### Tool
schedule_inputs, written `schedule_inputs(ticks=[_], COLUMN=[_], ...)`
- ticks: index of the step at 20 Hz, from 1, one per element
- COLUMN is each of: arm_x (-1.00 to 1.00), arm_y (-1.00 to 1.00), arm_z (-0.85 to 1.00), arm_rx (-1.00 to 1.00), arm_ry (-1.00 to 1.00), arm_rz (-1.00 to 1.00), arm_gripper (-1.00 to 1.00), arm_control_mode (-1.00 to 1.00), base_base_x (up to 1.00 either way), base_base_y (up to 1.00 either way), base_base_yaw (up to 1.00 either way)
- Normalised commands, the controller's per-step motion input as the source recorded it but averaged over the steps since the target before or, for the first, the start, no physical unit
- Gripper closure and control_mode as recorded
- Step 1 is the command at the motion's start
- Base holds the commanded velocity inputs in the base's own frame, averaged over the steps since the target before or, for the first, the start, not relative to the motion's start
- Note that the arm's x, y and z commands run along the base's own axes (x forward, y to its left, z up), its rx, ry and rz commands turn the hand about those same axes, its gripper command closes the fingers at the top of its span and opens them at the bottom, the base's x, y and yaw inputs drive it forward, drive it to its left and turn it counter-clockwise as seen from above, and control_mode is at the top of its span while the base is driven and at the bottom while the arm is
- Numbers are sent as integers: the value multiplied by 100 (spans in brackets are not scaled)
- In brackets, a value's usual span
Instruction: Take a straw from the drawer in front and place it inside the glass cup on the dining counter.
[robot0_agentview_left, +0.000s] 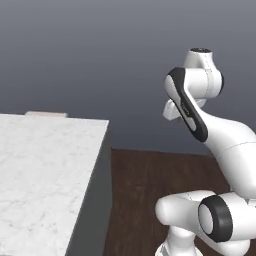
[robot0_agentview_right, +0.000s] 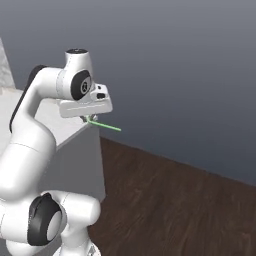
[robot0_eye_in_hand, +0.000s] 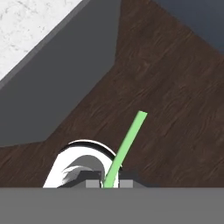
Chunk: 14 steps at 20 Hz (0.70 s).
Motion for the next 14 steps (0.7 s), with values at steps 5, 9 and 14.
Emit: schedule_inputs(ticks=[5, 9, 14], arm_x=[0, 0, 0], arm_y=[0, 0, 0], arm_z=[0, 0, 0], arm_rx=[0, 0, 0], arm_ry=[0, 0, 0], arm_rz=[0, 0, 0], arm_gripper=[100, 100, 100], arm_control_mode=[100, 100, 100], base_base_x=[100, 100, 100], base_base_y=[-37, -48, -55], base_base_yaw=[31, 40, 45])
